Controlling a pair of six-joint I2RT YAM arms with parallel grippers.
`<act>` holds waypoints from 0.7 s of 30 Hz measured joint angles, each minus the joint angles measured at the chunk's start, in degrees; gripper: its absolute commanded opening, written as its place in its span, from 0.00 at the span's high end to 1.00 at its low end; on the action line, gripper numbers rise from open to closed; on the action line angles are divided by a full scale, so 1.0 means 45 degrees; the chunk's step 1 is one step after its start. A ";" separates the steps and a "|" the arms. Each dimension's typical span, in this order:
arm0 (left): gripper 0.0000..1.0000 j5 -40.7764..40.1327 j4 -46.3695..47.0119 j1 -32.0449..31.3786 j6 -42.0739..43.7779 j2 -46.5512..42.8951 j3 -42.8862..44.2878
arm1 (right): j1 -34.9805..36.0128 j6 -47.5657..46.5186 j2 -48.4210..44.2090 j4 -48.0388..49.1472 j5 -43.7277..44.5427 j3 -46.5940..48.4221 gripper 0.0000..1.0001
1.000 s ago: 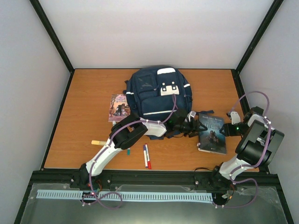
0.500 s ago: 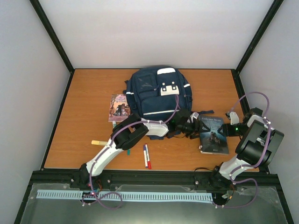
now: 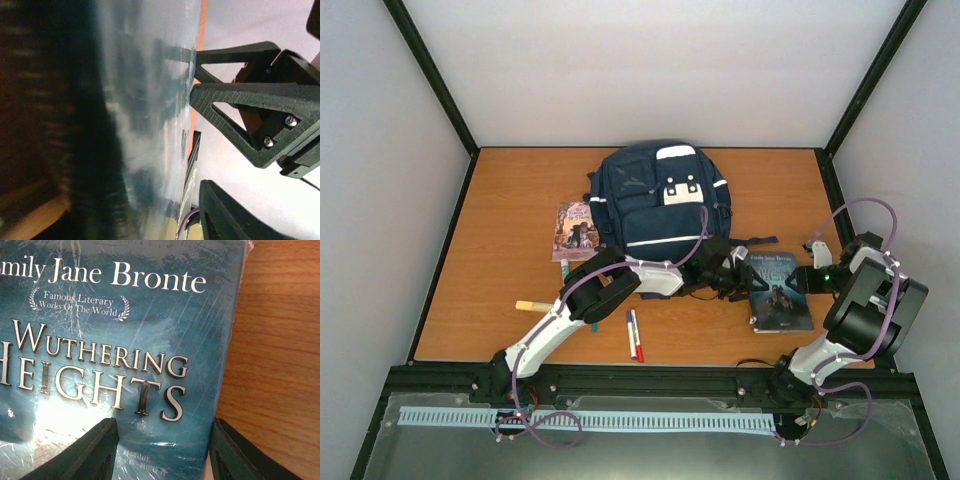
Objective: Pack the student bag
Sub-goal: Pick up the book from the center of the board.
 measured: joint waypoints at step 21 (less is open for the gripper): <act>0.99 -0.0355 -0.4541 0.0617 0.5212 -0.4750 -0.1593 | -0.1710 -0.2390 -0.3657 -0.4741 -0.1579 0.1190 0.14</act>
